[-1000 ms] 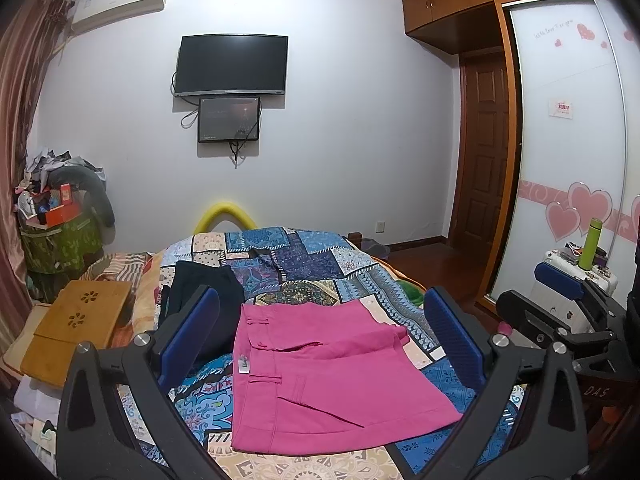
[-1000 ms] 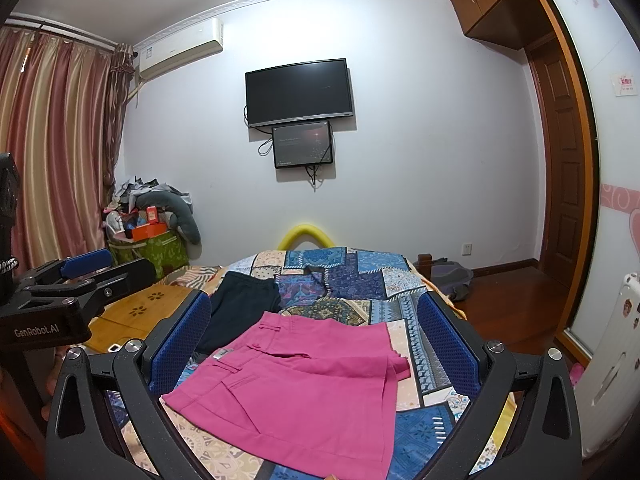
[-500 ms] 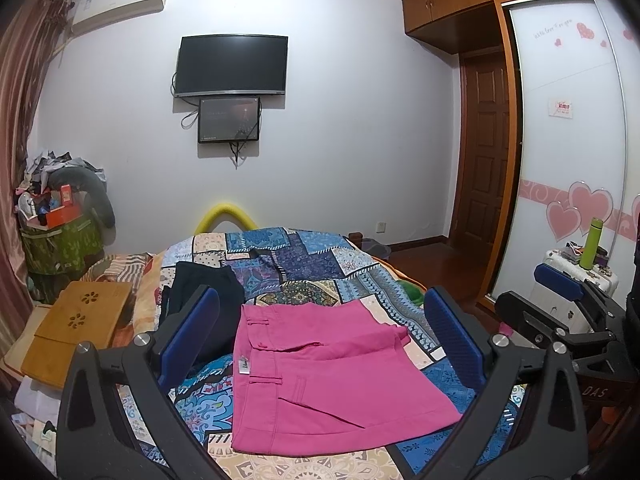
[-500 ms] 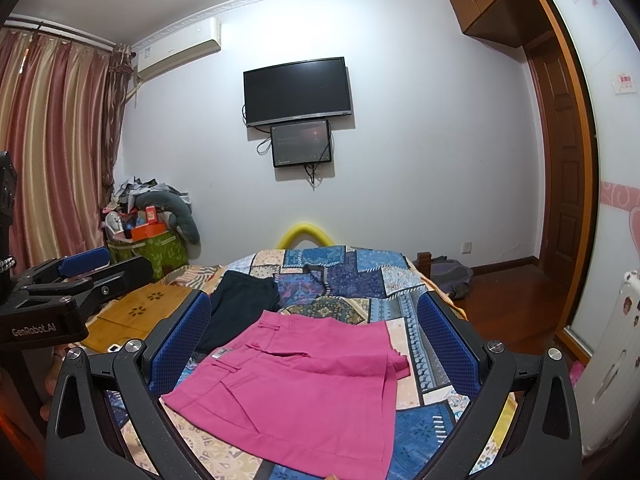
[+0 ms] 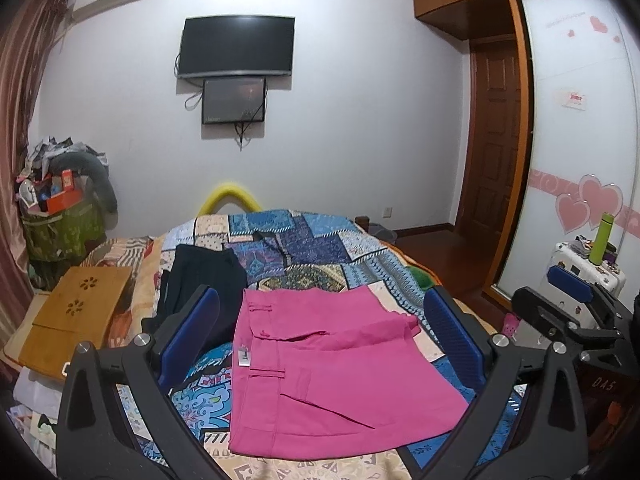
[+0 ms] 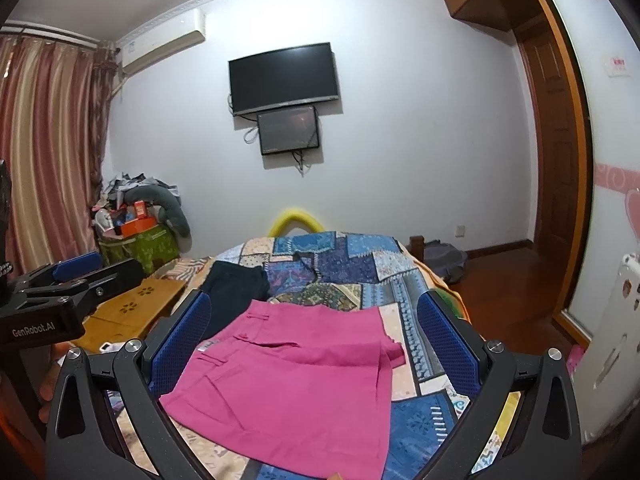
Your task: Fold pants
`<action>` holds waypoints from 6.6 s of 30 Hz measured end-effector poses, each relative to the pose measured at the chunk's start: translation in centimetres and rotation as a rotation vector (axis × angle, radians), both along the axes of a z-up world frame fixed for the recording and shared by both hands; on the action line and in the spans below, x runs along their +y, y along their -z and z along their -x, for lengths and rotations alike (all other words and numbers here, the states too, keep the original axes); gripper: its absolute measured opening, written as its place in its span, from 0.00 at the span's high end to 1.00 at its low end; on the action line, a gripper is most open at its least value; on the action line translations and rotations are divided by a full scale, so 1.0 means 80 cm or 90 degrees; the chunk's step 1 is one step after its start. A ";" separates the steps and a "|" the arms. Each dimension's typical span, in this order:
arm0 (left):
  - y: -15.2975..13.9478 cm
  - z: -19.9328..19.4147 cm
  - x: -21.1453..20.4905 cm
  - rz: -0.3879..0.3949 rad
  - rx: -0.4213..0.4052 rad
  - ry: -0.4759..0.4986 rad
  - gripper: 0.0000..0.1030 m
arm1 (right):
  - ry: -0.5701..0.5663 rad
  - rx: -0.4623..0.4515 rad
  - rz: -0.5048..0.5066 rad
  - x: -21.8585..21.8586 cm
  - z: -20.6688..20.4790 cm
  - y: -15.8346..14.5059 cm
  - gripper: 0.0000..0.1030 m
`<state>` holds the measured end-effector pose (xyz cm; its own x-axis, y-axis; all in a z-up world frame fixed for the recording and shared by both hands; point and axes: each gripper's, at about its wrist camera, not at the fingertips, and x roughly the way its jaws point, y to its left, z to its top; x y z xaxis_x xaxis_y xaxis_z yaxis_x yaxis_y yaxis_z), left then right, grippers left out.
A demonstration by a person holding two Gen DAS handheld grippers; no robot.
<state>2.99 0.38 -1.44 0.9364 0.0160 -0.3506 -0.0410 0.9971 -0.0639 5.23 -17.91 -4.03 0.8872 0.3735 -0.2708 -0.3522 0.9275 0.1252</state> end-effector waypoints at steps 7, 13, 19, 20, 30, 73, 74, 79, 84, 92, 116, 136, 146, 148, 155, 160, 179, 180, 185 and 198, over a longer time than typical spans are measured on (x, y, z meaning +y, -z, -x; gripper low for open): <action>0.035 -0.054 0.020 -0.002 0.053 -0.023 0.00 | 0.021 0.045 0.011 -0.010 -0.031 0.026 0.01; 0.074 -0.109 0.046 -0.028 0.125 -0.054 0.00 | 0.028 0.104 0.029 -0.023 -0.070 0.053 0.13; 0.115 -0.163 0.081 -0.053 0.212 -0.067 0.11 | 0.014 0.179 0.062 -0.032 -0.108 0.087 0.29; 0.122 -0.172 0.086 -0.057 0.228 -0.068 0.14 | 0.007 0.196 0.067 -0.033 -0.117 0.094 0.29; 0.193 -0.250 0.136 -0.018 0.393 -0.052 0.39 | -0.063 0.298 0.096 -0.035 -0.179 0.141 0.32; 0.252 -0.295 0.159 0.031 0.523 -0.006 0.92 | -0.135 0.418 0.182 -0.008 -0.279 0.204 0.99; 0.251 -0.294 0.160 0.034 0.523 -0.003 0.91 | -0.137 0.419 0.183 -0.009 -0.279 0.203 0.99; 0.233 -0.288 0.162 0.020 0.509 0.007 0.87 | -0.146 0.417 0.169 -0.014 -0.269 0.188 0.98; 0.219 -0.296 0.174 0.032 0.502 0.008 0.77 | -0.153 0.394 0.166 -0.020 -0.261 0.163 0.92; 0.221 -0.337 0.189 0.093 0.523 0.023 0.69 | -0.097 0.348 0.141 -0.035 -0.279 0.137 0.66; 0.256 -0.379 0.170 0.041 0.519 0.042 0.96 | -0.113 0.444 0.148 -0.024 -0.322 0.210 0.92; 0.246 -0.358 0.190 -0.020 0.492 -0.006 0.87 | -0.109 0.416 0.229 -0.017 -0.309 0.200 0.93; 0.193 -0.379 0.231 0.001 0.430 -0.046 0.51 | -0.111 0.323 0.190 -0.013 -0.315 0.125 0.68; 0.190 -0.391 0.236 0.007 0.428 -0.049 0.50 | -0.117 0.314 0.178 -0.009 -0.322 0.115 0.68; 0.215 -0.438 0.250 0.050 0.458 -0.045 0.50 | -0.134 0.336 0.159 0.019 -0.374 0.127 0.63; 0.244 -0.464 0.257 0.063 0.482 -0.048 0.50 | -0.137 0.403 0.153 0.028 -0.413 0.165 0.63; 0.272 -0.486 0.260 0.109 0.482 -0.009 0.90 | -0.141 0.461 0.204 0.094 -0.507 0.243 0.94; 0.270 -0.485 0.259 0.103 0.479 -0.013 0.91 | -0.144 0.461 0.208 0.096 -0.507 0.242 0.94; 0.242 -0.474 0.254 0.061 0.448 -0.026 0.92 | -0.134 0.426 0.218 0.092 -0.500 0.219 0.97; 0.139 -0.414 0.231 -0.015 0.360 -0.027 0.93 | -0.133 0.275 0.157 0.062 -0.432 0.070 0.97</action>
<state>36.09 18.88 -12.54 0.6019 0.0642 -0.7960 -0.1028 0.9947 0.0024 39.76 -12.94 -9.61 0.5897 0.4093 -0.6963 -0.4964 0.8637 0.0873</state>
